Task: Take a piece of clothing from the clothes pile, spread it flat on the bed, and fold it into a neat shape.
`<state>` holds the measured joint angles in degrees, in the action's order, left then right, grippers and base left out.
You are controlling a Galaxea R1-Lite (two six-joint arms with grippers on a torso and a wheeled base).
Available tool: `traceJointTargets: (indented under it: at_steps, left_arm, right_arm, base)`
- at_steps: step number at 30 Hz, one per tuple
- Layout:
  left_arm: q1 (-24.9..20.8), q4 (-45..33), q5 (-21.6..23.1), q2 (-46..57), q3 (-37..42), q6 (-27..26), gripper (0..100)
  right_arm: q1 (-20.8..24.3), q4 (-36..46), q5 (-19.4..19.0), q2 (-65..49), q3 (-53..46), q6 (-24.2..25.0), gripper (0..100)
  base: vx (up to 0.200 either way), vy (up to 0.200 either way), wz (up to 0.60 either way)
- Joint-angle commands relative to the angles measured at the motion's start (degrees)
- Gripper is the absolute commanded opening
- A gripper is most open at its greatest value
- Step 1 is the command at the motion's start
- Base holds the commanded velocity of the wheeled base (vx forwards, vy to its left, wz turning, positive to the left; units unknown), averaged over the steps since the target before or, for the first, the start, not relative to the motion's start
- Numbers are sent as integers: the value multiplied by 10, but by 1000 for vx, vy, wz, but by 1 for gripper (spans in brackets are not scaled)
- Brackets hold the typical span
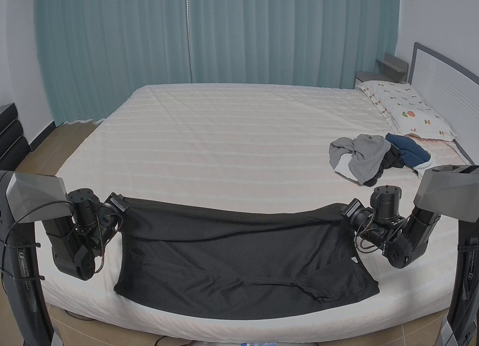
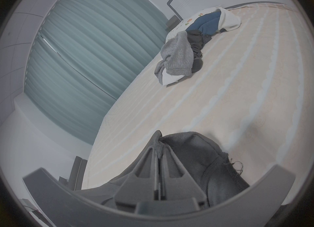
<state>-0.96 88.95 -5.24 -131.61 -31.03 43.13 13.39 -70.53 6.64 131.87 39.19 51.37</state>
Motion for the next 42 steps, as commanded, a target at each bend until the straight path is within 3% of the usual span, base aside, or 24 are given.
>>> traceJointTargets:
  at_steps: [1, 5, 11, 19, 25, 28, 31, 35, 42]
  left_arm:
    - [2, 4, 11, 43, 26, 1, 0]
    - [-4, -4, 59, 65, 62, -7, 0]
    - [4, -4, 54, 43, 17, -1, 0]
    - [13, 0, 56, 15, 18, -2, 0]
    - [33, -2, 64, 19, 41, -19, 0]
    - [43, 3, 88, 20, 92, -81, 0]
    - [46, 3, 103, 19, 117, -113, 0]
    - [46, 3, 117, -5, 171, -206, 0]
    - [43, 3, 116, -28, 197, -241, 0]
  right_arm:
    - [-11, -3, -2, 3, -8, -1, 0]
    - [-25, -38, -12, -4, -22, 1, 0]
    - [-18, -76, -30, 6, -35, 1, 0]
    - [-19, -77, -34, 2, -48, 0, 0]
    - [-24, -92, -84, -27, -117, -5, 0]
    - [-28, -93, -109, -37, -163, -35, 0]
    - [-28, -94, -112, -37, -181, -47, 0]
    - [-28, -94, -113, -21, -230, -109, 0]
    - [-20, -94, -111, 11, -251, -136, 0]
  base:
    - [0, 0, 0]
    - [0, 0, 0]
    - [0, 0, 0]
    - [0, 0, 0]
    - [0, 0, 0]
    - [0, 0, 0]
    - [0, 0, 0]
    - [0, 0, 0]
    - [0, 0, 0]
